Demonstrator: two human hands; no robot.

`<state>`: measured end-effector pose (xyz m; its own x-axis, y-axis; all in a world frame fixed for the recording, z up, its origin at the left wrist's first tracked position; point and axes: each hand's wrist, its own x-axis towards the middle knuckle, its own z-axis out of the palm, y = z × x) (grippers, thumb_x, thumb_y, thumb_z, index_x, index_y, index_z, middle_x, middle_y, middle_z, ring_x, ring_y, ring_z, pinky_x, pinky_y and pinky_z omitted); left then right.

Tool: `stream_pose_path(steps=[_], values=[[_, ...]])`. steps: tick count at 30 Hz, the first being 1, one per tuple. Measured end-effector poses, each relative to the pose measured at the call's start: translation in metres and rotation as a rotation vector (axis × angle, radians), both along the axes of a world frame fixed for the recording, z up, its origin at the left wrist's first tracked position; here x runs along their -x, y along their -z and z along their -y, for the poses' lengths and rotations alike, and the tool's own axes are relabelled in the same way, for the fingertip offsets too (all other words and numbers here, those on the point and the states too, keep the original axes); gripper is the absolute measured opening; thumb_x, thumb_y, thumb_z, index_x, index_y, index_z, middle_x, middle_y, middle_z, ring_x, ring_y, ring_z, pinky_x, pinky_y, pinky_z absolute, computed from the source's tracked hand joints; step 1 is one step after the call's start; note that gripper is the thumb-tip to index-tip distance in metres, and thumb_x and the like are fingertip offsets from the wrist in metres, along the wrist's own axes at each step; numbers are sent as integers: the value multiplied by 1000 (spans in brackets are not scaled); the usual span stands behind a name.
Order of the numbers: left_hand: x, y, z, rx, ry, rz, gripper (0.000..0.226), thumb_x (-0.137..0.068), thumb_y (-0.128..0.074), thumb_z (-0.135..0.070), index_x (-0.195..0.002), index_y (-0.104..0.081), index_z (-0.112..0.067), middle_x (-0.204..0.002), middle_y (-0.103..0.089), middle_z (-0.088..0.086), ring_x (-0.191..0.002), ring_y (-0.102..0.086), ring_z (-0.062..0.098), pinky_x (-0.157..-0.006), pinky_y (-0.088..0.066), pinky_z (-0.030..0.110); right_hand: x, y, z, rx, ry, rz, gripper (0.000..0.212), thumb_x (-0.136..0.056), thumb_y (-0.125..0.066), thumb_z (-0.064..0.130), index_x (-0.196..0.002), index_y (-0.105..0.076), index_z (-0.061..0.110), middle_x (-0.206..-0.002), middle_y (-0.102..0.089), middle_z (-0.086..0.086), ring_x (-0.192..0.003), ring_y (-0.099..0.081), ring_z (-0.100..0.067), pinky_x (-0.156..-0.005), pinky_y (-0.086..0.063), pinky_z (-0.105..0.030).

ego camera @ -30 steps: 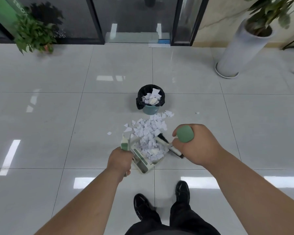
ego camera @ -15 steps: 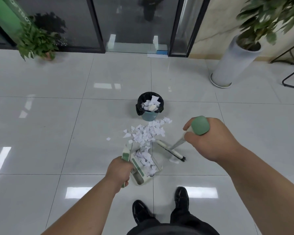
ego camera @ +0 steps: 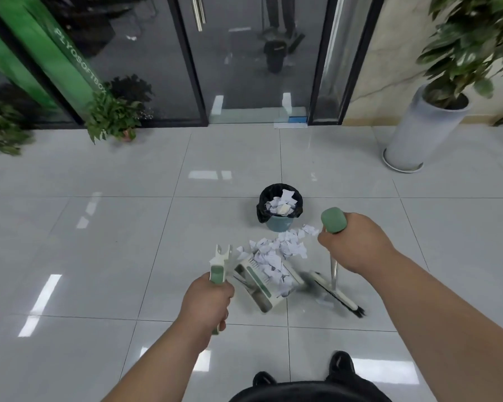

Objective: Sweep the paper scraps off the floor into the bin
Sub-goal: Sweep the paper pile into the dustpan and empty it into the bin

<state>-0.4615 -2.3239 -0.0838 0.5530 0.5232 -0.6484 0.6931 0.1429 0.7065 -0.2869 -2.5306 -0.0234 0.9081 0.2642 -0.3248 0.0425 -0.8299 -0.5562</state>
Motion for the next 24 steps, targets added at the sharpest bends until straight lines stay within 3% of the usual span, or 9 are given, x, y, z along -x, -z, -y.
stream_pose_path(steps=[6,14,20,24], values=[[-30,-42,5,-135,10,43,14,-83,-51,-2,-77,-47,-14,-64,-43,6,-44,-36,21,-47,-34,26,-23,-3,5,-31,92,8,27,-84,-58,23,-61,-45,20,-56,-47,2,-53,-41,-22,-52,-33,-28],[-82,-78,23,-237,-74,91,17,-81,-49,-1,-74,-44,-16,-63,-42,6,-47,-35,21,-49,-33,28,-80,-2,21,-42,52,-3,25,-86,-59,26,-64,-46,22,-59,-51,1,-55,-46,-23,-53,-35,-28],[-139,-83,51,-358,-83,73,14,-83,-47,-4,-75,-45,-16,-66,-42,7,-55,-37,24,-46,-35,28,-141,-6,37,-39,-8,-45,25,-85,-60,27,-65,-45,22,-60,-50,1,-53,-46,-22,-53,-35,-28],[-177,-66,80,-495,12,48,22,-85,-47,-6,-71,-47,-24,-59,-45,-2,-54,-45,28,-54,-39,30,-179,-8,51,-58,-13,-58,27,-85,-60,25,-63,-45,19,-59,-49,0,-53,-44,-23,-53,-34,-28]])
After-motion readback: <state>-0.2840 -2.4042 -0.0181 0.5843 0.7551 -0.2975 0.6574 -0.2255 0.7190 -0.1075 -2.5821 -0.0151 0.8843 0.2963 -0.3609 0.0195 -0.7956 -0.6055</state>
